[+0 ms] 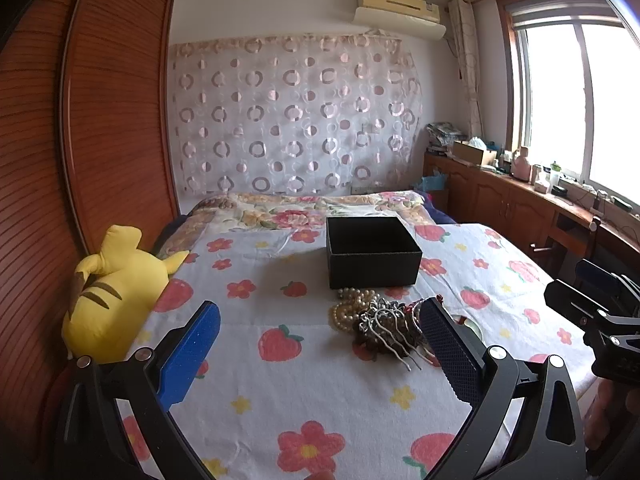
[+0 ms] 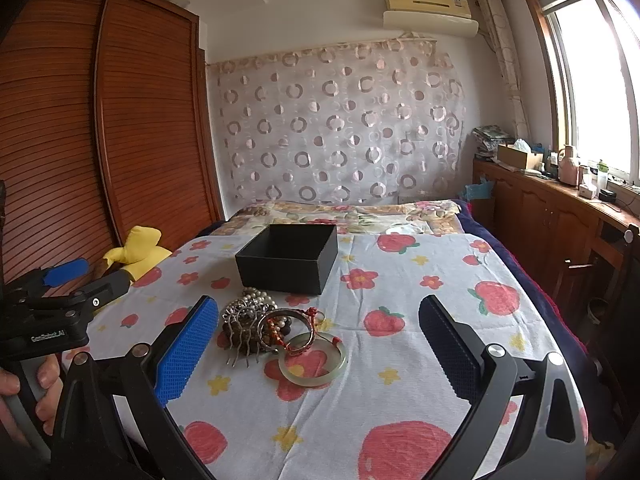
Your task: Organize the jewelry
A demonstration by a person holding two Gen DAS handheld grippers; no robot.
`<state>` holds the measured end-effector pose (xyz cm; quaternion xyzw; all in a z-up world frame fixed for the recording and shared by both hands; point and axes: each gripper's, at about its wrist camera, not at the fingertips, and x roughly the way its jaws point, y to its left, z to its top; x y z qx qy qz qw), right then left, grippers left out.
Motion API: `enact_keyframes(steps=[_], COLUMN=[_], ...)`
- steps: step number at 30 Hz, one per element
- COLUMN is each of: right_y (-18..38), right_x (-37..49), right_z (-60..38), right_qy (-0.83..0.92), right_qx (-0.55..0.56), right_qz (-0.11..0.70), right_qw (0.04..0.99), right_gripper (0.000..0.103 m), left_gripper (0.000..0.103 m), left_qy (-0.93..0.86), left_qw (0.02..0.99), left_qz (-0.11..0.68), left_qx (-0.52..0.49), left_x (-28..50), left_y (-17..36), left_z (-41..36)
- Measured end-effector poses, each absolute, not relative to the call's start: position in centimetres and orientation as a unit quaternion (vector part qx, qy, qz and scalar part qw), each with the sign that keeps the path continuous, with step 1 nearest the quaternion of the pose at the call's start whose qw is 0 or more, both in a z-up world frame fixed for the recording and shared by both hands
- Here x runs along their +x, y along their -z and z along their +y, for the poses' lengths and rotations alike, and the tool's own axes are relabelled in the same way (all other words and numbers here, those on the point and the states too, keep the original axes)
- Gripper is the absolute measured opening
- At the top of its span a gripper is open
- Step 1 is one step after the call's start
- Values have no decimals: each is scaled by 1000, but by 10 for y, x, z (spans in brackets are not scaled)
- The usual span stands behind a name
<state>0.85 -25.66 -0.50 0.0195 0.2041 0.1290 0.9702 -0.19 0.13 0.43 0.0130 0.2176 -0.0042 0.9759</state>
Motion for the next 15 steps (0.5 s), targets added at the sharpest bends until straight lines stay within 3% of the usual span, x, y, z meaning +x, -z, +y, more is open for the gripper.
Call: enact_keyframes(steps=[15], right_y=[18], right_x=[14], right_z=[-246], right_qy=[-160], right_qx=[8], right_qz=[227], right_qw=[961], right_gripper=[98], left_gripper=[97], left_qy=[19], left_qw=[967], left_qz=[252], left_qx=[5], left_x=[12], left_y=[29], left_z=[-2])
